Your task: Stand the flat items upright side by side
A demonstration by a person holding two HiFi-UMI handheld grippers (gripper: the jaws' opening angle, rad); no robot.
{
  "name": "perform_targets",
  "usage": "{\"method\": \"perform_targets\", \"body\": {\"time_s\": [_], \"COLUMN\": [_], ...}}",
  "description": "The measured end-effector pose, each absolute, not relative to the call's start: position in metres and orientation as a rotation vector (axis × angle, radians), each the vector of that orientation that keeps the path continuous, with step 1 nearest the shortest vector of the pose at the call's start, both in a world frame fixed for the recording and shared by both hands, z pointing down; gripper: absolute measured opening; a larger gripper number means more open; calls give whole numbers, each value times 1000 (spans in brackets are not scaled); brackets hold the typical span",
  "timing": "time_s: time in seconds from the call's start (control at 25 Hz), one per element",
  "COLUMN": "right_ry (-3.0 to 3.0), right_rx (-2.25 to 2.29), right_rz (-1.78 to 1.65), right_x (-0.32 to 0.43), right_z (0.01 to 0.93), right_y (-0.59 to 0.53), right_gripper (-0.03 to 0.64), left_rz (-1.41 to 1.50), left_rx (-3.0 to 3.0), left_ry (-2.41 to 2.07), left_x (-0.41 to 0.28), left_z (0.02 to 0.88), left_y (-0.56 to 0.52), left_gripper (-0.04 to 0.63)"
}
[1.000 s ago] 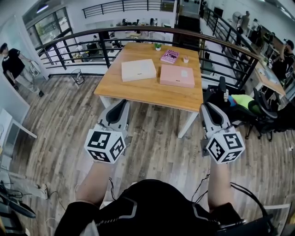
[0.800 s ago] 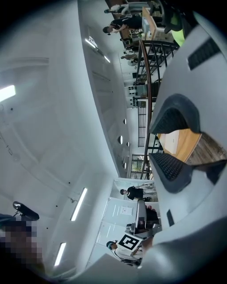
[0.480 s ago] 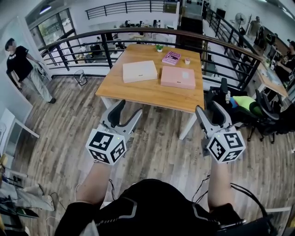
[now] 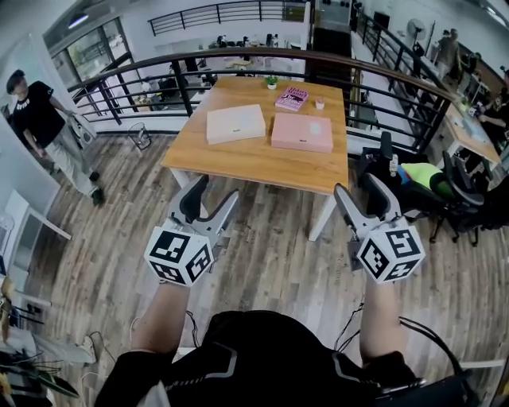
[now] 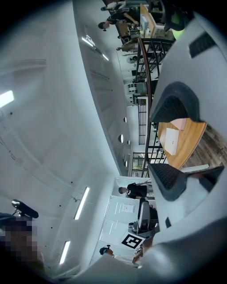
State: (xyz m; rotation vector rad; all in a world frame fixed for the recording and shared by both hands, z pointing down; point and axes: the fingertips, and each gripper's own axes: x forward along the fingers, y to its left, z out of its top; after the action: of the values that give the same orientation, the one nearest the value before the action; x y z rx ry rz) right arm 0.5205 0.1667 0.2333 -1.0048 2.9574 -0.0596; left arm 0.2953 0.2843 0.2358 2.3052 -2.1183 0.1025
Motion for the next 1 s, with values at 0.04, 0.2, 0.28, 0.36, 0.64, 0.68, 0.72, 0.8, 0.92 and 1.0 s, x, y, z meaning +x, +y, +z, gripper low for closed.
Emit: {"method": "perform_targets", "body": {"time_s": [0.04,0.2,0.28,0.36,0.64,0.68,0.72,0.8,0.92,1.0], "right_ry": [2959,2979,2990,2995,2995,2994,2994,2995,2984,2983], "right_rx": [-999,-974,-963,-963,-1026,-1031,-1034,-1034,-1070,-1083], "right_rz": [-56,-77,-73,-54,-22,-15,-12,-6,13,4], "right_x": [522,517,510,501,447,436,427,409,387,370], "right_z": [234,245,248,248,248,248,249,253,257,261], "right_y": [163,154,150,141,102,96,91,87,80,71], "right_gripper": [299,304,304,304,304,305,305,304,304,304], "left_rz": [104,135,154,144,132,133,133,137,141,138], "left_rx": [2295,2274,2279,2293,2355,2361,2366,2386,2439,2454], "left_ry": [-2126,-2137,-2137,-2134,-2104,-2102,-2094,-2070,-2032,-2015], "left_x": [296,293,288,279,222,211,201,186,165,149], "left_z": [237,246,249,250,253,254,255,262,267,268], "left_y": [282,275,268,256,208,200,194,187,171,160], "left_gripper": [293,294,295,294,294,295,294,293,294,293]}}
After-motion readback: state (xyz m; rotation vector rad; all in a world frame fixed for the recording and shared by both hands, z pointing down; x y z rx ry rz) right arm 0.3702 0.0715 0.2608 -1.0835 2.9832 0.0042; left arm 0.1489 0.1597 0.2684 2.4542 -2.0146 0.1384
